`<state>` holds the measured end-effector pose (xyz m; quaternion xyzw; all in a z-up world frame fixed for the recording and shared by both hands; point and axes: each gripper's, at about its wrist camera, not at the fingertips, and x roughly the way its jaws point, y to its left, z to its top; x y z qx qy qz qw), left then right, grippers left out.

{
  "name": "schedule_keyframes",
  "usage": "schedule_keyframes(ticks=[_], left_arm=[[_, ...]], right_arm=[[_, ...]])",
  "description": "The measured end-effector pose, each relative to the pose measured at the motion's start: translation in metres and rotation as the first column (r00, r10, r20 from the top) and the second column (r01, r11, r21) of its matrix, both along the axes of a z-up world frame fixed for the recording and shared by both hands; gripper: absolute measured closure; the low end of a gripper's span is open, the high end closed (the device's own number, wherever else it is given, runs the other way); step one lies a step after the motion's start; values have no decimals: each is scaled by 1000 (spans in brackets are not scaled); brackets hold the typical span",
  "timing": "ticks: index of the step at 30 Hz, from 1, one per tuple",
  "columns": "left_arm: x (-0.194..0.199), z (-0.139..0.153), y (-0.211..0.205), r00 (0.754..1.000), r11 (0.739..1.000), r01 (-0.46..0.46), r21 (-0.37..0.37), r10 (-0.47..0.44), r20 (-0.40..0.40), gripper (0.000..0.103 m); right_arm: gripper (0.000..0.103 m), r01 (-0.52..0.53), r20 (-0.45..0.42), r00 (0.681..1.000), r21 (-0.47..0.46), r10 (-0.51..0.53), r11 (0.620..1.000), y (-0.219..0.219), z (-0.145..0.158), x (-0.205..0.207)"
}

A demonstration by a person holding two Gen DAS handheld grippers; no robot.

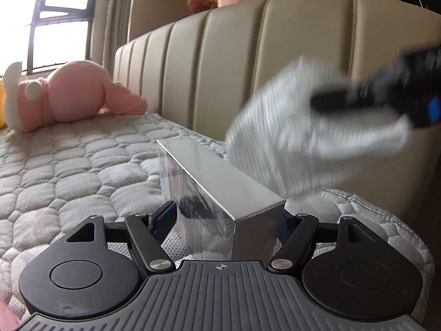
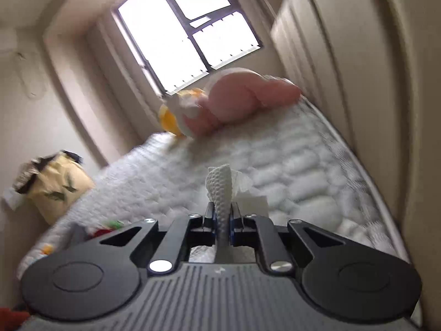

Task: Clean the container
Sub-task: 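Turn the white box in the left tool while the right tool wipes its end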

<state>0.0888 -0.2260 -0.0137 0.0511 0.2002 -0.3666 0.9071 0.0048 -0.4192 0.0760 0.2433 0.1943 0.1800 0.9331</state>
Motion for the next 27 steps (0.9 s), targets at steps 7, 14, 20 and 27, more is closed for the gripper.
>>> schedule_keyframes(ticks=[7,14,20,27], left_arm=[[-7,-2,-3,999,1000,5,30,-6,40,14],[-8,-2,-1,999,1000,15,19,-16,38,11],[-8,-1,1,1000,1000,13,4,-13,28,10],[-7,-1,3,1000,1000,1,-5,-1,27,10]], right_arm=[[93,-118,-27,993,-149,115,982,59,-8,43],[90,-22,-94,996,-232,0,972,52,-28,44],[84,40,-114,991,-257,-71,966,29,-34,40],[84,92,-178,973,-287,-148,953,15,-47,47]])
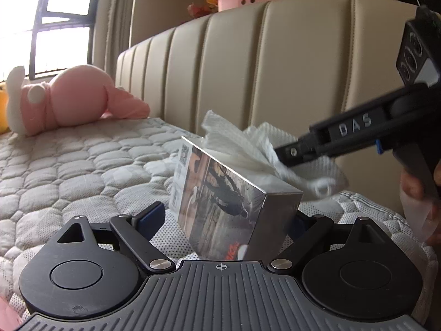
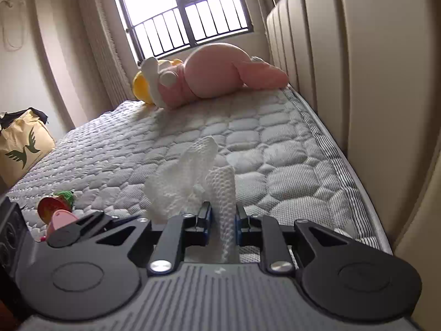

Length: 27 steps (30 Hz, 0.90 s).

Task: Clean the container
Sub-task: 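Turn the white box in the left tool while the right tool wipes its end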

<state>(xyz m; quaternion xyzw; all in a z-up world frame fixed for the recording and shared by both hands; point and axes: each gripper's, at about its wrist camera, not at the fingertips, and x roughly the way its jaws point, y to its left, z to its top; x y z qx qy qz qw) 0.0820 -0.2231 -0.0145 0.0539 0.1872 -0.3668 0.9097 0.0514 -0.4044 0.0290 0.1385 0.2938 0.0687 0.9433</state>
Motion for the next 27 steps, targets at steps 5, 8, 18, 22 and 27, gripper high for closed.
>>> schedule_keyframes(ticks=[5,8,18,22,27], left_arm=[[-3,-1,-2,999,1000,27,4,-27,29,10],[-13,-1,-10,996,998,52,48,-55,77,10],[-14,-3,-14,996,996,57,74,-62,64,9],[-13,-3,-10,998,998,45,53,-48,48,8],[-10,-2,-6,999,999,28,35,-29,30,7]], right_arm=[[83,7,27,1000,8,-7,1000,-3,8,-4],[83,-21,122,992,12,19,1000,2,35,-6],[84,-220,67,973,-16,221,975,59,38,43],[85,-165,21,986,-62,167,984,50,24,34],[83,-81,-20,997,-77,80,994,20,12,13]])
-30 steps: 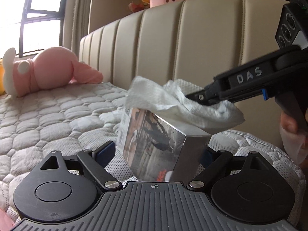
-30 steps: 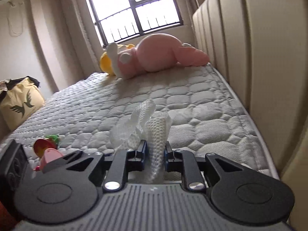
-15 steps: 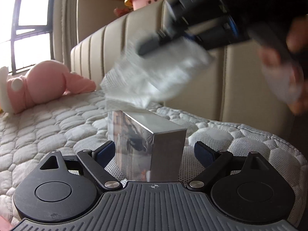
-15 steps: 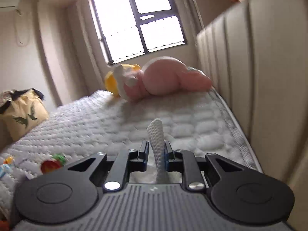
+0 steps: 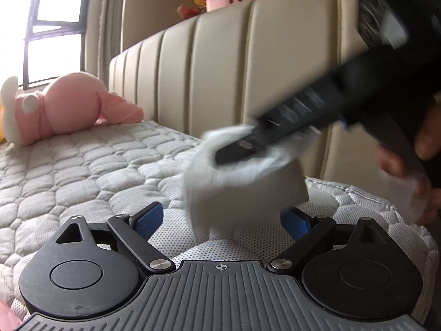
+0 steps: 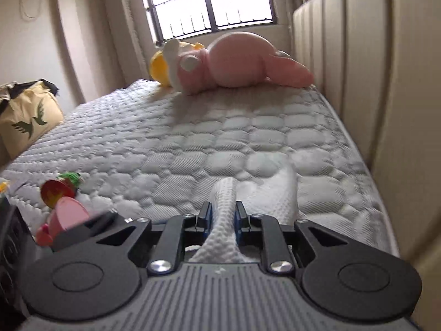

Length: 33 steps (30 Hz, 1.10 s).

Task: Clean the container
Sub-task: 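Turn the white box in the left tool while the right tool wipes its end, then hold the white box in the left tool while the right tool wipes its sides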

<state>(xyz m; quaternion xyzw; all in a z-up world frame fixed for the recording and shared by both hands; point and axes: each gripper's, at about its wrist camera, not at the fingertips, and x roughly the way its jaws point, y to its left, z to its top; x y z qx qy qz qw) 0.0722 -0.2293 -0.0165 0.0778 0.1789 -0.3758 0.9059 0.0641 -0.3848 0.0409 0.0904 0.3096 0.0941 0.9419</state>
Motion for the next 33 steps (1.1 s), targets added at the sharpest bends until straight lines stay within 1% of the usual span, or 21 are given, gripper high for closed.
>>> schedule_keyframes(ticks=[3,5,7,8,11,13,15,17,19,23,26,27,28,29,30,31,32,33], left_arm=[[-1,1,0,1000,1000,-3,14,3,-10,7],[-1,2,1,1000,1000,-1,15,1,-21,7],[1,2,7,998,1000,13,-13,-14,-65,7],[2,3,11,995,999,24,-42,-28,-97,7],[7,3,22,980,990,51,-133,-75,-182,7],[8,2,25,976,987,45,-156,-76,-202,7],[11,1,27,973,985,32,-168,-69,-219,7],[14,0,28,971,984,20,-177,-61,-231,7],[14,-1,30,970,984,18,-178,-60,-236,7],[9,0,30,972,986,31,-162,-68,-224,7],[7,1,28,974,989,48,-141,-78,-212,7],[5,1,29,974,989,53,-137,-81,-210,6],[2,1,30,974,989,57,-135,-85,-209,6],[1,0,30,974,989,60,-134,-87,-209,5],[1,0,31,974,989,61,-135,-89,-210,5],[0,0,32,973,989,61,-137,-90,-213,4],[1,0,32,972,989,59,-138,-88,-217,4],[2,0,32,971,989,57,-138,-86,-221,4]], right_arm=[[83,20,-17,1000,53,-19,998,-16,-2,-7],[83,18,-21,1000,70,-17,997,-20,-2,-8],[83,14,-21,1000,82,-13,997,-19,-1,-7],[83,7,-21,1000,100,-5,995,-19,-1,-7],[83,-55,-19,998,235,61,970,-17,2,-5],[83,-113,-15,992,315,124,942,-11,2,-4],[83,-150,-1,988,303,157,941,-1,5,-5],[83,-142,11,990,224,143,964,5,8,-4],[83,-109,5,994,182,110,977,4,7,3],[83,-9,-40,999,165,16,986,-17,-10,23],[83,69,-69,996,156,-58,985,-35,-25,26],[83,78,-67,995,167,-67,983,-40,-28,23],[79,81,-63,995,179,-71,980,-43,-29,19],[66,79,-60,996,186,-70,979,-45,-30,15],[55,67,-55,997,178,-58,982,-43,-29,11],[36,55,-51,998,171,-47,984,-41,-28,7],[30,43,-47,998,163,-36,986,-39,-28,3],[30,33,-43,999,149,-27,988,-37,-27,-1]])
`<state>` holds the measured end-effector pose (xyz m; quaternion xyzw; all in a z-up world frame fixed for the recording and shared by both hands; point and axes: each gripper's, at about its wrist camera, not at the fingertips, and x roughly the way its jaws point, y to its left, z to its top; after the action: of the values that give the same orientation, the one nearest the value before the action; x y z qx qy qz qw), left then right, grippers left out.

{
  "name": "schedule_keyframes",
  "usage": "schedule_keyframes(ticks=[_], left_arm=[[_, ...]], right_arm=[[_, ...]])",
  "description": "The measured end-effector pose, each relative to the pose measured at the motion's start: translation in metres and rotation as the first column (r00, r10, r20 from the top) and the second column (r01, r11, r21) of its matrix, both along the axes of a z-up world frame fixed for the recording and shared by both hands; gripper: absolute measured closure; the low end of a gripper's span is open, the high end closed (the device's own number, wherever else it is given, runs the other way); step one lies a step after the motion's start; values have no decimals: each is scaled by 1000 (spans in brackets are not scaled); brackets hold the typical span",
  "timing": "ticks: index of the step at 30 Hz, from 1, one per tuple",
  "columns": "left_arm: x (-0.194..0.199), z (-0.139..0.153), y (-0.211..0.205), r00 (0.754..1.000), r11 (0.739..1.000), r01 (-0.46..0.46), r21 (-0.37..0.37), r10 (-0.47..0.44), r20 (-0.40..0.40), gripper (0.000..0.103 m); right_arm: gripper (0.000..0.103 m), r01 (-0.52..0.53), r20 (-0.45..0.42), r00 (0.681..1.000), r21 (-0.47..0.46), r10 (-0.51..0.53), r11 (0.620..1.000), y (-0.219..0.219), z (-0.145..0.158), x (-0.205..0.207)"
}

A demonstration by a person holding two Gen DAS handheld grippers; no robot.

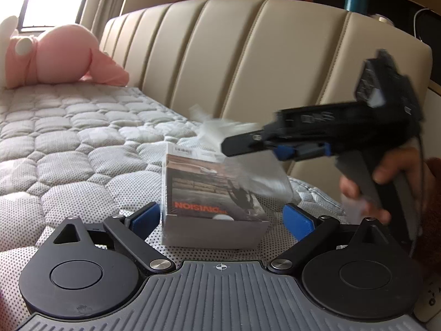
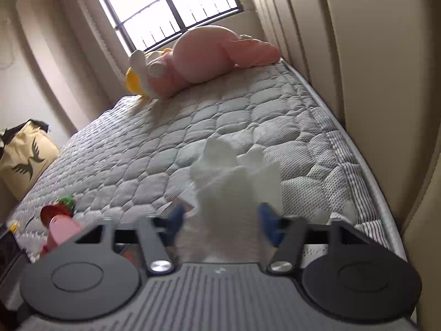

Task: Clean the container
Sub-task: 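Hold the white box in the left tool while the right tool wipes its sides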

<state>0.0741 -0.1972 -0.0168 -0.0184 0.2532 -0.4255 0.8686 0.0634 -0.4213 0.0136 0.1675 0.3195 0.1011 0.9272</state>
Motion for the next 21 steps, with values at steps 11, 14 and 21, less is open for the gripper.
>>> schedule_keyframes(ticks=[11,14,21], left_arm=[[-1,-3,1,1000,1000,-1,8,1,-24,3],[1,-5,0,1000,1000,-1,11,1,-25,2],[0,-6,0,1000,1000,4,12,-4,-26,2]], right_arm=[[92,-81,-11,997,-47,81,996,26,10,-7],[92,-213,-3,977,4,213,977,49,17,-17],[92,-260,-16,965,-134,260,956,74,20,-21]])
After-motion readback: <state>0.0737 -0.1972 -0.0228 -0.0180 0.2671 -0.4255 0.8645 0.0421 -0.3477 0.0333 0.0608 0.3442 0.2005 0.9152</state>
